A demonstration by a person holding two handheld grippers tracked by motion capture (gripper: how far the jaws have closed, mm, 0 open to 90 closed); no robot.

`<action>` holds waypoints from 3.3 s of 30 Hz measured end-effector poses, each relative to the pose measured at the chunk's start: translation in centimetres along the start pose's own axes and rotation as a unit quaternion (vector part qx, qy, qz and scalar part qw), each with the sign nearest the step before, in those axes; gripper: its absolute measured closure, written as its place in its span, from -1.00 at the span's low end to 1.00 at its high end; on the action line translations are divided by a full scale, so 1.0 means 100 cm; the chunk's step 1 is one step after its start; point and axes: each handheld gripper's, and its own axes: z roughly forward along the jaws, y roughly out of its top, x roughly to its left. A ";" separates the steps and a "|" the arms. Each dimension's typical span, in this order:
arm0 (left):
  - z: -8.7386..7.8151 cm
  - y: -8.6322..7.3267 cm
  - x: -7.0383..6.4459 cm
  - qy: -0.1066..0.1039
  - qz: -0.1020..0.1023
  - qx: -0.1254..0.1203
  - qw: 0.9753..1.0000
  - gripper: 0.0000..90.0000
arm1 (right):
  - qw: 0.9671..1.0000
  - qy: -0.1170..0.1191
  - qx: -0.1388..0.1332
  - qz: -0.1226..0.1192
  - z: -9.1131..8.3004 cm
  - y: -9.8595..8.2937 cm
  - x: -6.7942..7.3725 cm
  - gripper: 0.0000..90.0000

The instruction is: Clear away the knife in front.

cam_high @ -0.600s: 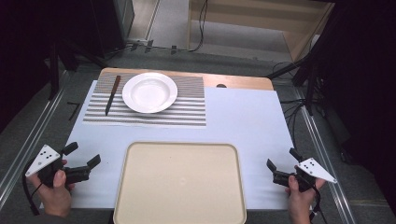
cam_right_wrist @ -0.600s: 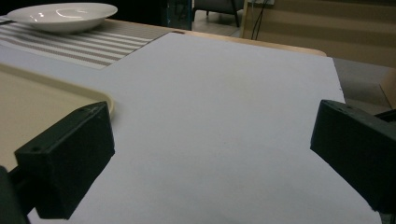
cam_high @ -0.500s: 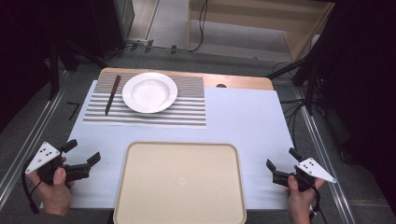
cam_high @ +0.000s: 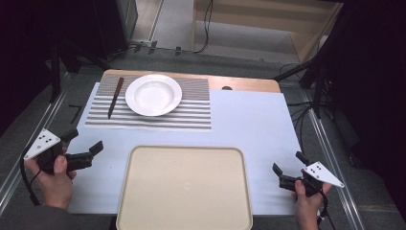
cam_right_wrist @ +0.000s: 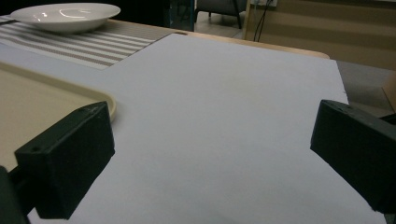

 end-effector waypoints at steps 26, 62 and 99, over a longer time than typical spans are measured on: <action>0.055 0.053 0.024 0.007 -0.003 0.001 1.000 -1.00 | 1.000 0.011 -0.006 0.001 0.000 -0.001 -0.001 -1.00; 0.190 0.082 0.091 0.058 -0.084 0.152 0.983 -0.47 | 1.000 0.013 0.002 0.005 0.002 -0.001 -0.001 -1.00; 0.268 0.056 0.125 0.146 -0.099 0.286 0.942 0.66 | 1.000 0.005 0.023 -0.020 0.007 0.000 0.005 -1.00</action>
